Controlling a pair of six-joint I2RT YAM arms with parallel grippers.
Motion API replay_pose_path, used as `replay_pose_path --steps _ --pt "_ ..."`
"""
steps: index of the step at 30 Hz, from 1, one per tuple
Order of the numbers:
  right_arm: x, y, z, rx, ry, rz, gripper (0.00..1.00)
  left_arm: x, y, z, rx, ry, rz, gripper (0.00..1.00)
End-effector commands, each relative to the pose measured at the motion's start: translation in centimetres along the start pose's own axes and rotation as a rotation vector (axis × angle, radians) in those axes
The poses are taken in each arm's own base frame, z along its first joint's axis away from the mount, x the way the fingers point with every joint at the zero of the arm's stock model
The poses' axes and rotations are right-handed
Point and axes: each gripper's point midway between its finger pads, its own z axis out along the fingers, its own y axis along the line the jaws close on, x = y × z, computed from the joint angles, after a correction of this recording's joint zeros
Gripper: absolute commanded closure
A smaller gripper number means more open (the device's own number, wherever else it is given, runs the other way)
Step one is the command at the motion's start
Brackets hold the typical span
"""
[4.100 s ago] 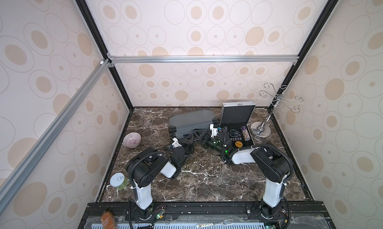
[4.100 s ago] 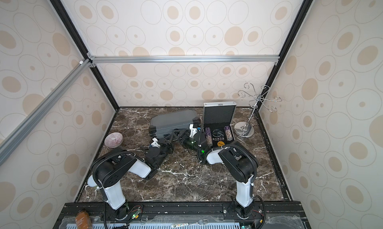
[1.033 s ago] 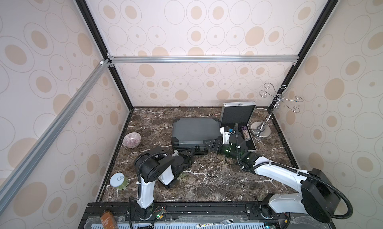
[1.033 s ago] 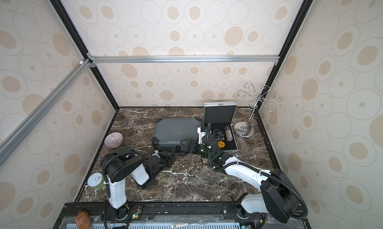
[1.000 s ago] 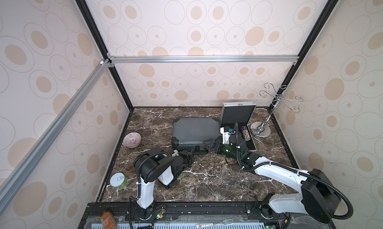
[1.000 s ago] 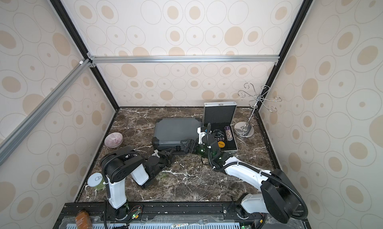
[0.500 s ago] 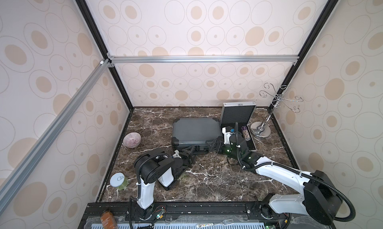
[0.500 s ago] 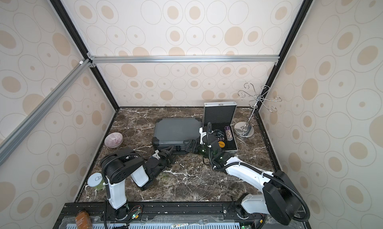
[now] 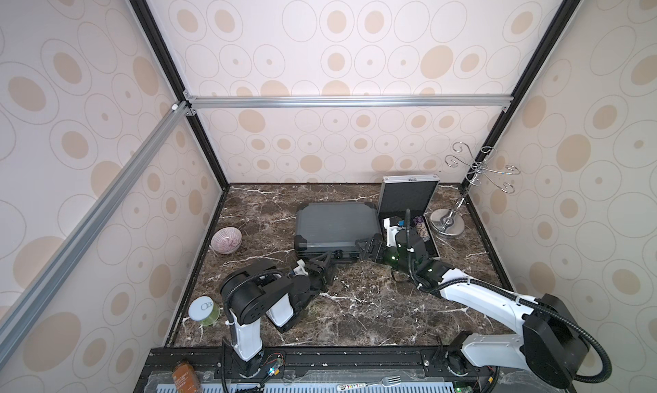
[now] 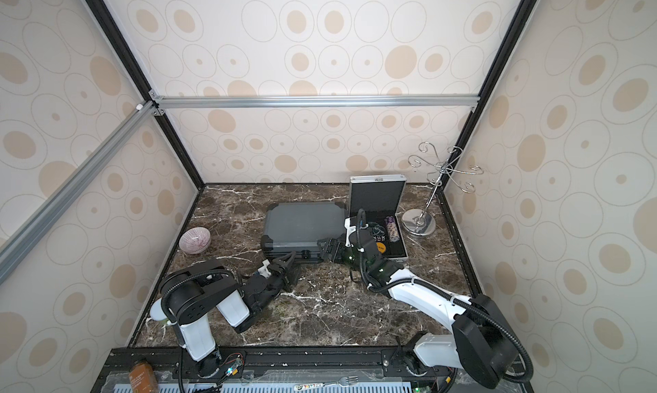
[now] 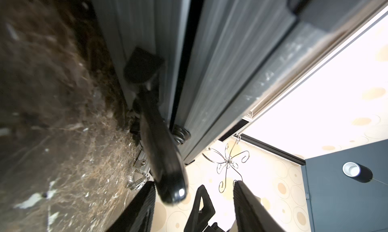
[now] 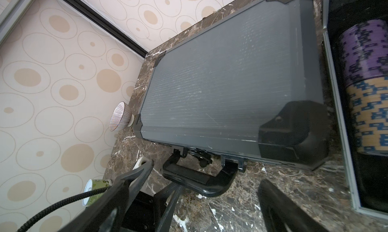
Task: Open the poker set cases
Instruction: Place the poker set case at the center of the board, then open the fastener on the poker set case.
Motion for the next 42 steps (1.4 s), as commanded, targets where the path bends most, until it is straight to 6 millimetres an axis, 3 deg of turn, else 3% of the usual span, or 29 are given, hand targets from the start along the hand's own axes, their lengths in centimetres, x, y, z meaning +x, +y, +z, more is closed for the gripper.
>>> replay_pose_path --steps 1,15,27,42 --pt "-0.8 -0.1 0.1 0.016 -0.016 -0.007 0.01 2.7 -5.8 -1.0 0.223 0.114 -0.142 0.40" --pt "-1.1 -1.2 0.1 0.038 -0.018 0.020 0.01 2.9 -5.8 -2.0 0.138 0.087 -0.047 0.35" --pt "0.3 -1.2 0.2 0.002 0.023 0.021 0.01 0.1 -6.5 -2.7 0.056 -0.061 0.144 0.26" --pt "3.4 -0.5 0.9 -0.043 0.088 -0.037 0.01 -4.6 -13.3 -5.2 -0.097 -0.325 0.670 0.05"
